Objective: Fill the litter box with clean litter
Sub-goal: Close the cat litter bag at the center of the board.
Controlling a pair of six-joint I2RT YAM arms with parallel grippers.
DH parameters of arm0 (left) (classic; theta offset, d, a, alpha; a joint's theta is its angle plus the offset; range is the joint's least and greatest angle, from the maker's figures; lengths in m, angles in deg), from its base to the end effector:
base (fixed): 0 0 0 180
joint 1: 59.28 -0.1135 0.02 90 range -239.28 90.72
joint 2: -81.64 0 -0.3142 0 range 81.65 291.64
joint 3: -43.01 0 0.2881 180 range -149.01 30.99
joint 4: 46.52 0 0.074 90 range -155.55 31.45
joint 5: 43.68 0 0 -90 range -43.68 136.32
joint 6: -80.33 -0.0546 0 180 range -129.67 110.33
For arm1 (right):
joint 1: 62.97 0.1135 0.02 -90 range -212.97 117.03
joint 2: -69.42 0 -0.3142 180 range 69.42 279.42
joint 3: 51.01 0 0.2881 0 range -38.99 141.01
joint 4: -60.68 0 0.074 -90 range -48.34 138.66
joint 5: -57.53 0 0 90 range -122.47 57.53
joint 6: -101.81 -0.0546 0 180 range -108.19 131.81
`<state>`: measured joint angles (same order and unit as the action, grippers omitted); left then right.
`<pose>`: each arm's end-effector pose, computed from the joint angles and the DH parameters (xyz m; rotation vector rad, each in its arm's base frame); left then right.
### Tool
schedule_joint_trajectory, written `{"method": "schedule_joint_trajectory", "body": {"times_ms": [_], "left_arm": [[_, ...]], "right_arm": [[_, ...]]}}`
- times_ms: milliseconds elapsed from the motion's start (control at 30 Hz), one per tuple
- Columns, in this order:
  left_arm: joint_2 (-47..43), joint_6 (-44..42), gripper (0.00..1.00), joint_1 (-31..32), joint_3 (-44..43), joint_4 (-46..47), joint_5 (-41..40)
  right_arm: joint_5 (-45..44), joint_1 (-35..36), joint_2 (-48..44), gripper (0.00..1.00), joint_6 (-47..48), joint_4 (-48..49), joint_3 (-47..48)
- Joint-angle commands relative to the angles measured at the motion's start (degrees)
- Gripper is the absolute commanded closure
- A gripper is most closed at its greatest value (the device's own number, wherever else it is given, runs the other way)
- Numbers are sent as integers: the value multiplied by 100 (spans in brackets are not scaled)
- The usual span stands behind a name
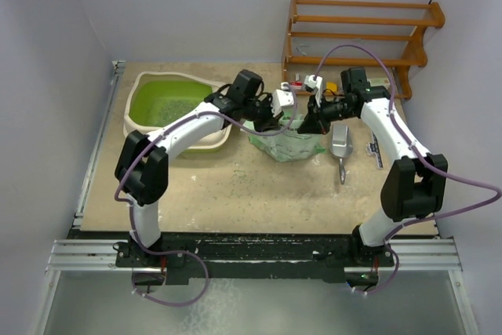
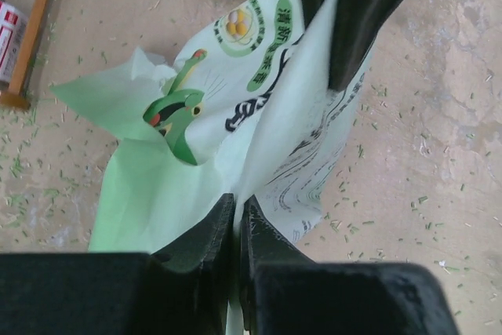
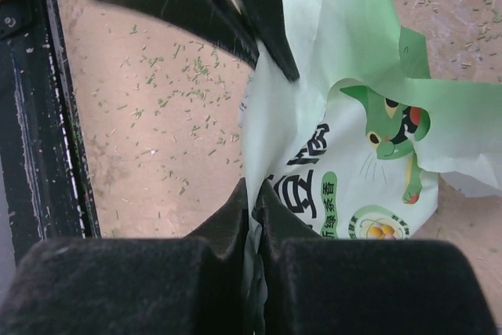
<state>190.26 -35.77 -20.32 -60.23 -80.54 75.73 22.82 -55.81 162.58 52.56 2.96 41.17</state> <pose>0.3728 -0.3359 0.3071 1.4309 1.7296 -0.6989 0.3714 0.0919 0.3325 -1.1889 1.8804 0.9256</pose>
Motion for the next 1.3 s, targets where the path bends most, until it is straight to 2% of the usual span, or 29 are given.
{"method": "schedule_joint_trajectory", "body": {"times_ms": [0, 200, 267, 433, 467, 533, 567, 667, 733, 933, 1100, 1267], "left_arm": [[-132, 277, 97, -503, -310, -281, 94], [-280, 459, 97, -504, -282, -252, -66], [-288, 517, 97, -504, -291, -243, -36], [-304, 669, 97, -490, -326, -213, 136], [-314, 725, 94, -491, -334, -197, 134], [-349, 801, 78, -486, -334, -197, 175], [-381, 828, 74, -479, -318, -185, 160], [-487, 933, 67, -478, -248, -56, 143], [-569, 1050, 64, -477, -233, 46, 141], [-753, 1413, 47, -477, -232, 414, 200], [-1007, 1713, 39, -477, -183, 729, 67], [-1387, 1916, 38, -481, -21, 1100, -195]], "right_arm": [[69, -115, -531, 92, -273, -196, -138], [-80, -144, -729, 57, -789, 162, -137], [-117, -172, -759, 53, -868, 129, -35], [-461, -381, -1029, 51, -1103, 201, 84], [-529, -479, -1100, 51, -1190, 245, 76], [-560, -815, -1300, 51, -1501, 467, -9], [-558, -1001, -1406, 52, -1722, 684, -88], [-899, -1382, -1738, 52, -2306, 1315, -352], [-1254, -1433, -1852, 52, -2342, 1293, -386], [-2114, -1465, -1764, 54, -2752, 906, -285], [-2575, -1616, -1672, 55, -3113, 882, -339], [-2760, -1950, -1612, 57, -3424, 990, -294]]}}
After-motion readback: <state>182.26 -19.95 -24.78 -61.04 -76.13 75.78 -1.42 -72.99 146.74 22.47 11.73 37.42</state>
